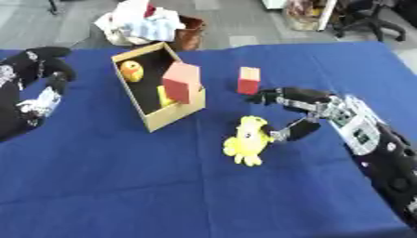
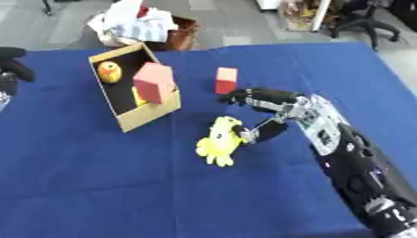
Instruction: Pick up objects on the table and place them in the box.
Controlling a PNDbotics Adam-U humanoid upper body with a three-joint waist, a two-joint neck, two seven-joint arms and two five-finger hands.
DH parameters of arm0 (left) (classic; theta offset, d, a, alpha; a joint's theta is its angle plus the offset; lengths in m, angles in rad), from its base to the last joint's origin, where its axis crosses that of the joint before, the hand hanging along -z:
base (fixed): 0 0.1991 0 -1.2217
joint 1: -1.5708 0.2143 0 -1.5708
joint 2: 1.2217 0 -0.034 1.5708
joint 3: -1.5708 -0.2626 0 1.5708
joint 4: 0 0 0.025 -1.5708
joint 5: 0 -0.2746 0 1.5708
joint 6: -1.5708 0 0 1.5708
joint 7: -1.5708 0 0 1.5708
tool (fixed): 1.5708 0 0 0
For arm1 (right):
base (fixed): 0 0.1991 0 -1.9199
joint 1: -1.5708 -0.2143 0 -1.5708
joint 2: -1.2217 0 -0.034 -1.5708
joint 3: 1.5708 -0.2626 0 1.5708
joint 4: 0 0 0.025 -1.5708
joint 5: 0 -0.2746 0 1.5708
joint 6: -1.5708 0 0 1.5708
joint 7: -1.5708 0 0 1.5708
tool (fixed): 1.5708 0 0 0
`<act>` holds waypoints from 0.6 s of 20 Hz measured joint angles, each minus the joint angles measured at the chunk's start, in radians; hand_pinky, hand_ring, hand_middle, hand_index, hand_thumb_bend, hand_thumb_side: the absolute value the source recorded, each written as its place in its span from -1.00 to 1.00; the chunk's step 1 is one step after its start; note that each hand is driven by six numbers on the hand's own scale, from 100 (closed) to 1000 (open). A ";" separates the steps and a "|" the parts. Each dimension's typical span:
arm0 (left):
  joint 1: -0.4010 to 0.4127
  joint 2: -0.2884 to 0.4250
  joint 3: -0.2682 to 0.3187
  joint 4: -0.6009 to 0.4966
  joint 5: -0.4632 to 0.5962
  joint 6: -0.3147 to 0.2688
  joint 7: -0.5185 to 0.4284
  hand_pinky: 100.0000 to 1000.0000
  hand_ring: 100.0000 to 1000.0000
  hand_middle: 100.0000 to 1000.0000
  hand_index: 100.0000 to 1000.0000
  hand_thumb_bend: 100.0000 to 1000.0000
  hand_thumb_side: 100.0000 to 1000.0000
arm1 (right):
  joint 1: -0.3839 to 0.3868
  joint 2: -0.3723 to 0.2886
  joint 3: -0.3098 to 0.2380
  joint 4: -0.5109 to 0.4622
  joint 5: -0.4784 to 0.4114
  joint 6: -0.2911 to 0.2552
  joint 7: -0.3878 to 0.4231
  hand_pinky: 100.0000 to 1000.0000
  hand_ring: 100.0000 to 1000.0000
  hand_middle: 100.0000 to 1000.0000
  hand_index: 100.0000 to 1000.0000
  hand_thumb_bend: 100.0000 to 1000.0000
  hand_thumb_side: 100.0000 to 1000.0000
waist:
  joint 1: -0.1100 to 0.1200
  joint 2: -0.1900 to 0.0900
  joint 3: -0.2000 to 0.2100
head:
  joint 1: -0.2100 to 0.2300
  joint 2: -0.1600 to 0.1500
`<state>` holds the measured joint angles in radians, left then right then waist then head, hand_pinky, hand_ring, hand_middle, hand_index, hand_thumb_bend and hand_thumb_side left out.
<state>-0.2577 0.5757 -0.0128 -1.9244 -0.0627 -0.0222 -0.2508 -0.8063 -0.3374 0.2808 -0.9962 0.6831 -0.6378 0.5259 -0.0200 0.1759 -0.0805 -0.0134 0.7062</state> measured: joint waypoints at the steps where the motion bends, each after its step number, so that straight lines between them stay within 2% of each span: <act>1: 0.003 -0.003 0.000 0.000 -0.001 0.001 -0.002 0.65 0.33 0.17 0.74 -1.00 0.08 | -0.004 0.000 0.005 0.005 0.022 -0.006 -0.006 0.65 0.80 0.81 0.97 -1.00 -0.59 | 0.000 0.000 0.000 | -0.001 0.000; 4: 0.008 -0.006 0.000 -0.001 -0.007 0.002 -0.007 0.65 0.33 0.17 0.74 -1.00 0.09 | -0.007 -0.002 0.019 0.009 0.058 -0.016 -0.016 0.64 0.78 0.79 0.96 -1.00 -0.60 | 0.000 0.000 0.000 | -0.003 -0.001; 7: 0.013 -0.006 0.001 -0.001 -0.010 0.003 -0.010 0.65 0.33 0.17 0.74 -1.00 0.11 | 0.000 -0.020 0.022 0.000 0.054 -0.023 -0.023 0.63 0.76 0.77 0.96 -1.00 -0.64 | 0.000 0.000 -0.002 | -0.003 -0.004; 12: 0.020 -0.012 0.002 -0.004 -0.017 0.005 -0.013 0.65 0.33 0.17 0.74 -1.00 0.12 | 0.024 -0.080 0.008 -0.081 -0.051 -0.018 -0.018 0.62 0.75 0.76 0.96 -1.00 -0.68 | 0.000 0.000 -0.009 | -0.003 -0.004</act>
<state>-0.2374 0.5639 -0.0104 -1.9282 -0.0797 -0.0172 -0.2636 -0.7822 -0.4170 0.2889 -1.0769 0.6316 -0.6563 0.5075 -0.0201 0.1759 -0.0893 -0.0160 0.7022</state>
